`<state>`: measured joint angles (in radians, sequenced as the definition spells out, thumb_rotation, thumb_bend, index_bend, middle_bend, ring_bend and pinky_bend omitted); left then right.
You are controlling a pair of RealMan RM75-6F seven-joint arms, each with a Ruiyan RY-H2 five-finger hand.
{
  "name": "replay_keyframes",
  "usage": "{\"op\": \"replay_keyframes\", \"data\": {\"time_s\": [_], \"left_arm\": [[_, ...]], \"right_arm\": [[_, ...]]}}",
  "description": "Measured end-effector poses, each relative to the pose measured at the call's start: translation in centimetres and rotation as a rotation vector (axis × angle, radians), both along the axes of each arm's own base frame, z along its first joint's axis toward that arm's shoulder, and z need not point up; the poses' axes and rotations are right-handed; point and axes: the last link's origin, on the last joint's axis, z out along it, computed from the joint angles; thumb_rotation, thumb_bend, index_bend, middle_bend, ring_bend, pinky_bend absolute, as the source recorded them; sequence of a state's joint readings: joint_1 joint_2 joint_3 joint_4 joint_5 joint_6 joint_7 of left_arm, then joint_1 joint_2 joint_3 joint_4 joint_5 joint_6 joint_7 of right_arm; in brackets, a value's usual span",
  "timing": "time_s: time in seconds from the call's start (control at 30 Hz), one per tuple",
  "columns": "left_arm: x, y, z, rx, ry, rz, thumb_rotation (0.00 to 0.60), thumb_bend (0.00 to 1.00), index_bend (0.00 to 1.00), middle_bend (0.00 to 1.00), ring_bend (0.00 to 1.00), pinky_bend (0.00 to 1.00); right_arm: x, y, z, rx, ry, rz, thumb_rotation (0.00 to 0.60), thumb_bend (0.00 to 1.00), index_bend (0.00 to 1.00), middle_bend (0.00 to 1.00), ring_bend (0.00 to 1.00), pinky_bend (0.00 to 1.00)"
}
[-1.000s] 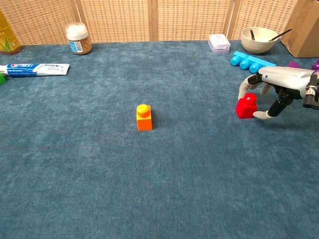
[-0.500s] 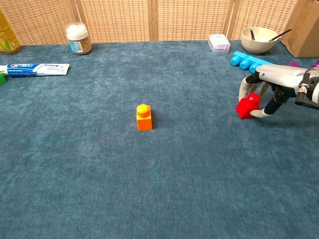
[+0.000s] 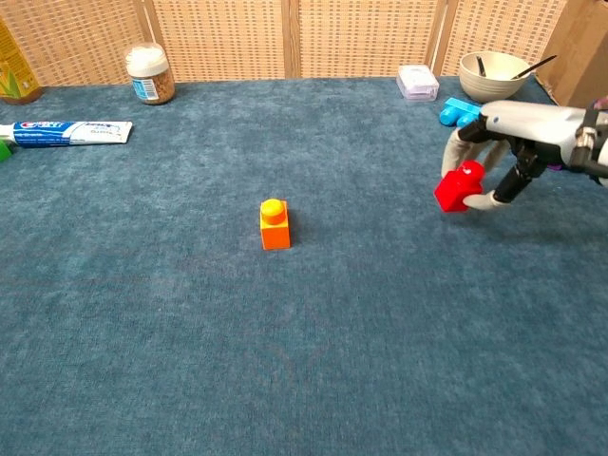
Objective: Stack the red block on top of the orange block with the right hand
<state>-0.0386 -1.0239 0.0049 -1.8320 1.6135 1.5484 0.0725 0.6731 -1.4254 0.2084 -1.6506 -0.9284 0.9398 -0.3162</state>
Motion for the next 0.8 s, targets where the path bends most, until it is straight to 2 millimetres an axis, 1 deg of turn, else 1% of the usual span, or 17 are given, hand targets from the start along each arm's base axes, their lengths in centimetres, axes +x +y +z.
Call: {"op": "replay_keyframes", "data": {"time_s": [0.17,0.5,0.8], "left_arm": [[-0.1,-0.1,0.1,0.006,0.005,0.001,0.600,0.30,0.35,0.23,0.12,0.08],[-0.3,-0.1,0.2,0.009,0.009,0.004,0.600,0.30,0.35,0.23,0.12,0.08],[-0.5,0.2,0.2,0.006,0.007,0.004,0.600,0.30,0.35,0.23,0.12,0.08]], "right_arm": [[1.8,-0.1,0.2,0.019,-0.022,0.025,0.600,0.33,0.64,0.35,0.26,0.31],[5.6,-0.3,-0.3,0.053,-0.054,0.057,0.600,0.34,0.65,0.35,0.28,0.31],[8.6,-0.9,-1.2,0.041,-0.011,0.047,0.600,0.33,0.65,0.35,0.29,0.31]]}}
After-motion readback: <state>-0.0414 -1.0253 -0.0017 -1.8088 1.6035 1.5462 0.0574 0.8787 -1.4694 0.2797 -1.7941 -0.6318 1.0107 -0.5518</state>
